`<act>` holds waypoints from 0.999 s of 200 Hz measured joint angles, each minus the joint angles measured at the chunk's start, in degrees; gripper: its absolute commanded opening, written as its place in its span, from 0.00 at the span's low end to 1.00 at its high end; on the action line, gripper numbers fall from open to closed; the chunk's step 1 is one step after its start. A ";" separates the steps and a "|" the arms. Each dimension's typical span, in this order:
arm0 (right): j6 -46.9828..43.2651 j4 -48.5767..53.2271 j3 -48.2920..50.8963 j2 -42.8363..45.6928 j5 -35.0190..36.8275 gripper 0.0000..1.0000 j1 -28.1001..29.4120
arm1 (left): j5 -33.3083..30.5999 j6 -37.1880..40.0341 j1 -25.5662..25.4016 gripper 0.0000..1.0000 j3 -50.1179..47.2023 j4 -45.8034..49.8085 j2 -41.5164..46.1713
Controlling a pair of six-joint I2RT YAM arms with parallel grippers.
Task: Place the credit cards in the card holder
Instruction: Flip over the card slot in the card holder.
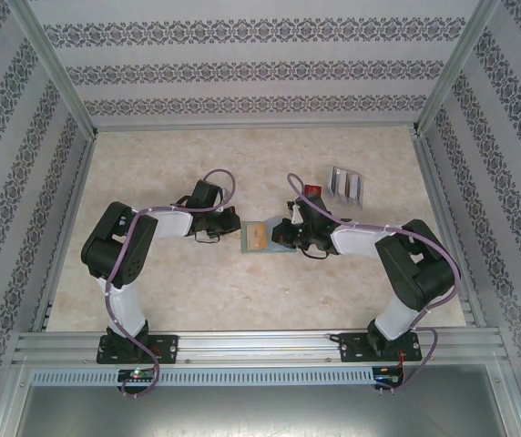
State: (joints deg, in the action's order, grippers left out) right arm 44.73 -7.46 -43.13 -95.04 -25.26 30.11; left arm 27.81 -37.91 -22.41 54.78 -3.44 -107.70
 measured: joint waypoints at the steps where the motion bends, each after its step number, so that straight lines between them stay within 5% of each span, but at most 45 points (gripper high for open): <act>1: 0.00 0.02 0.00 0.09 0.00 0.02 0.07 | 0.00 0.00 0.00 0.00 0.00 0.00 0.00; 30: -0.52 0.59 -1.07 0.72 -0.11 0.04 0.92 | -0.02 0.00 0.00 0.00 0.00 0.00 0.00; 81: -2.34 1.77 -5.84 -0.87 -0.13 0.27 2.80 | -0.07 0.00 0.00 0.00 0.00 0.00 0.00; 143: -3.23 2.05 -8.07 -5.20 -0.72 0.43 5.03 | -0.07 0.02 0.00 0.00 0.00 0.00 0.04; 200: -6.32 4.90 -8.13 -0.83 -0.17 0.48 0.37 | -2.71 -0.04 -0.50 0.10 -2.58 -2.99 1.64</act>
State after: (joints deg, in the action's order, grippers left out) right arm 38.41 -2.57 -51.27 -95.88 -25.43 30.48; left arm 25.10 -37.95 -22.92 52.21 -6.44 -106.06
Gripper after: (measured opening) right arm 0.477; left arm 0.088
